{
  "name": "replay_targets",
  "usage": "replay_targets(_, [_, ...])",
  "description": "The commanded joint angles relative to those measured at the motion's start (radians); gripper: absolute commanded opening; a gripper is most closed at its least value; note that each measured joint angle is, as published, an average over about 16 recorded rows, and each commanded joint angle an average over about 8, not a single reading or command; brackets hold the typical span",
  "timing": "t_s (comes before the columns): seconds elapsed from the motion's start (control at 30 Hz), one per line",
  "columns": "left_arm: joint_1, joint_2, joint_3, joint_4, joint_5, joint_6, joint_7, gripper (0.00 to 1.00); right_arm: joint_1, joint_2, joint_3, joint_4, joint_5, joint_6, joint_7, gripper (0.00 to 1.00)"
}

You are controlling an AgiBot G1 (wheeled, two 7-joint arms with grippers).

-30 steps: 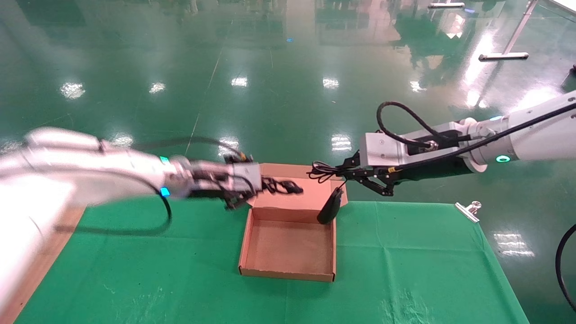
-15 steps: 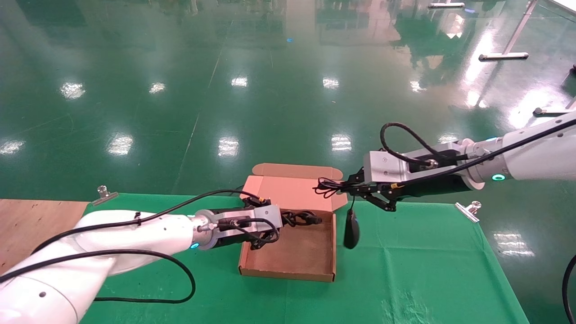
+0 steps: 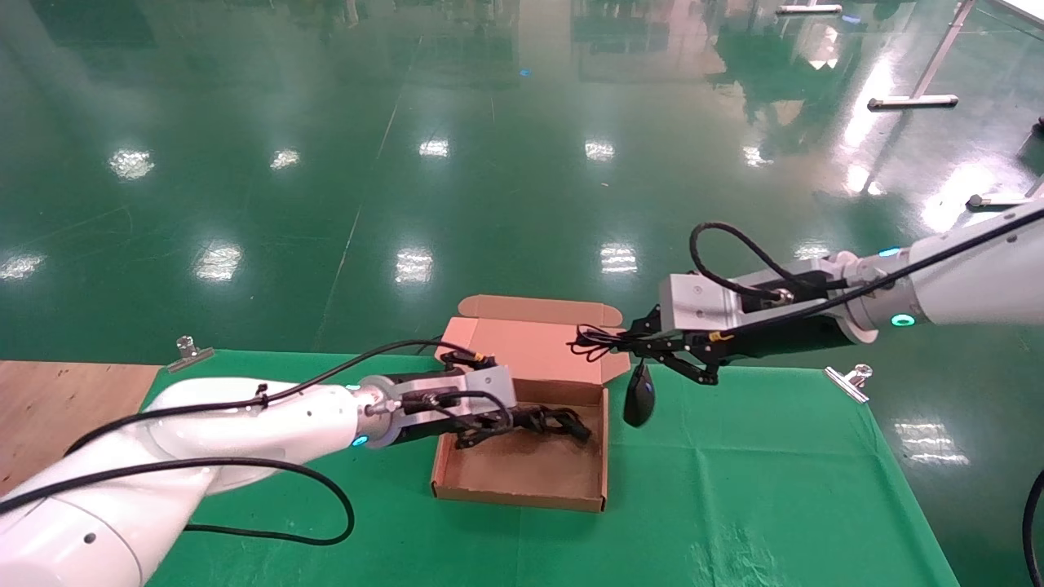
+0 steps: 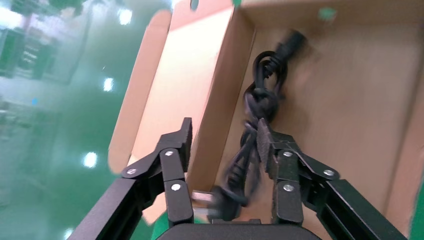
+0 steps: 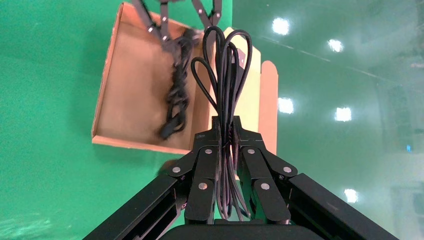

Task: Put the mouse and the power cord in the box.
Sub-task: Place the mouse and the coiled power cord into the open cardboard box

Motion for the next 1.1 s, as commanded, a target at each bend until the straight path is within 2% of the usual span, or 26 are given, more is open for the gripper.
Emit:
replay_targets(0.03, [-0.006, 0.003, 0.014, -0.007, -0.022, 0.012, -0.008, 1.0, 0.009, -0.007, -0.002, -0.009, -0.002, -0.002, -0.004, 0.0])
replay_targets(0.13, [-0.022, -0.044, -0.007, -0.006, -0.085, 0.133, 0.0, 1.0, 0.02, -0.028, -0.006, -0.013, -0.007, -0.001, 0.0, 0.0])
replay_targets(0.3, [-0.017, -0.179, -0.075, -0.001, -0.218, 0.4, 0.056, 1.0, 0.024, -0.077, -0.015, -0.009, -0.014, 0.001, 0.016, 0.0])
replay_targets(0.43, [0.004, -0.273, -0.117, 0.031, -0.291, 0.539, 0.119, 1.0, 0.009, -0.133, -0.031, 0.008, -0.032, 0.029, 0.038, 0.0])
replay_targets(0.63, [0.028, -0.372, -0.151, 0.111, -0.34, 0.616, 0.177, 1.0, -0.05, -0.189, -0.087, 0.118, -0.034, 0.11, 0.117, 0.0])
replay_targets(0.8, [0.047, -0.432, -0.162, 0.168, -0.355, 0.653, 0.215, 1.0, -0.122, -0.197, -0.193, 0.268, 0.008, 0.194, 0.229, 0.0])
replay_targets(0.93, [0.056, -0.451, -0.158, 0.205, -0.346, 0.657, 0.24, 1.0, -0.175, -0.196, -0.296, 0.332, 0.043, 0.271, 0.304, 0.0])
replay_targets(1.1, [0.062, -0.429, -0.141, 0.244, -0.32, 0.624, 0.269, 1.0, -0.229, -0.193, -0.406, 0.318, 0.076, 0.368, 0.343, 0.0])
